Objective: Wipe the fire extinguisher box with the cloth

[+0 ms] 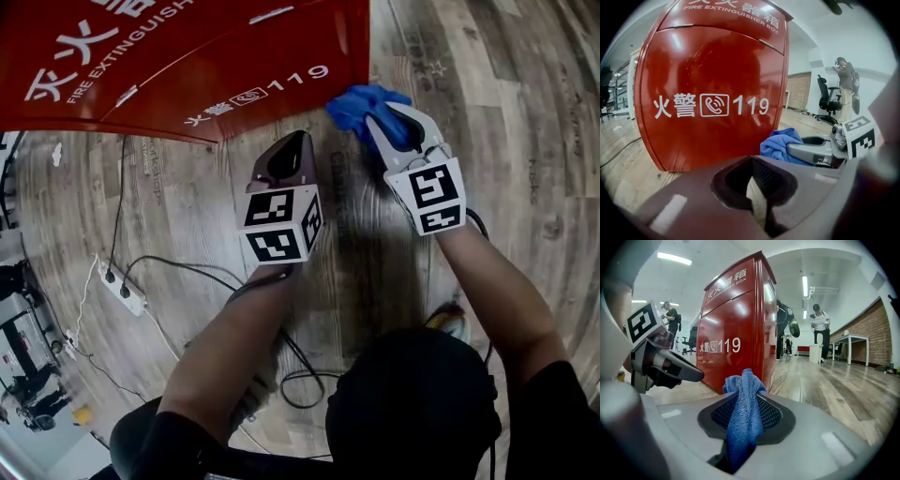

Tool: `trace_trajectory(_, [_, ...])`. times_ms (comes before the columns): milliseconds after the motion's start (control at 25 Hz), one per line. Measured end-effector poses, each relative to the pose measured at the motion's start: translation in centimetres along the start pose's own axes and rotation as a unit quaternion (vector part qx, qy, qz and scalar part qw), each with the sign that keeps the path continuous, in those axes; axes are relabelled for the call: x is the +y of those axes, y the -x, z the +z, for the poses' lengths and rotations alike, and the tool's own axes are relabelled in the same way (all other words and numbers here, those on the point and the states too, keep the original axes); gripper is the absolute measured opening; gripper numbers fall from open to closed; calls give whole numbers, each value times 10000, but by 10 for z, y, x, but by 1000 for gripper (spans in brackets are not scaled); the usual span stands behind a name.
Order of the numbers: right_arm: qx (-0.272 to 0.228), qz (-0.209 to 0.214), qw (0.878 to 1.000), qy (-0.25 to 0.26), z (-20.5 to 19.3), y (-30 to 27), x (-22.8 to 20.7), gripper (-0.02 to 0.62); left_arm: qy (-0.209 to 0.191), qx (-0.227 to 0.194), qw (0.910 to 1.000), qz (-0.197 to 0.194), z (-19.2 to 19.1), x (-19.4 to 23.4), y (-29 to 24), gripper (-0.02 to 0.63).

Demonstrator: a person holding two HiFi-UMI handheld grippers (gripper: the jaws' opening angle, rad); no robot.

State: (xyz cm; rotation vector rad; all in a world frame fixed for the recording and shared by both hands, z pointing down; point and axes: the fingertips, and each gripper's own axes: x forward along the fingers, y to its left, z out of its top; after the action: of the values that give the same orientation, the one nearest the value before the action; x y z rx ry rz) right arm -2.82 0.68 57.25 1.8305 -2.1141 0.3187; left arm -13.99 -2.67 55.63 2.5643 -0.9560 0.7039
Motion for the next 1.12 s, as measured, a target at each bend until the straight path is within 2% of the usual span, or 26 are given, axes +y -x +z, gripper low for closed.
trace_trajectory(240, [-224, 157, 9996, 50, 22, 0, 22, 112, -41, -146, 9999, 4, 7, 0, 10, 0])
trace_trajectory(480, [-347, 445, 9976, 406, 77, -4, 71, 112, -243, -265, 9993, -93, 31, 38, 40, 1])
trace_trajectory(600, [-386, 440, 9962, 650, 123, 0, 91, 112, -375, -364, 9985, -176, 58, 60, 66, 0])
trace_trajectory(720, [-369, 289, 9964, 711, 175, 9, 110, 112, -335, -460, 9981, -248, 88, 77, 100, 0])
trace_trajectory(960, [-324, 264, 9977, 536, 279, 23, 180, 112, -59, -675, 9975, -220, 160, 114, 190, 0])
trace_trajectory(1120, [-381, 247, 9986, 267, 362, 52, 228, 112, 201, -793, 9965, -194, 213, 130, 276, 0])
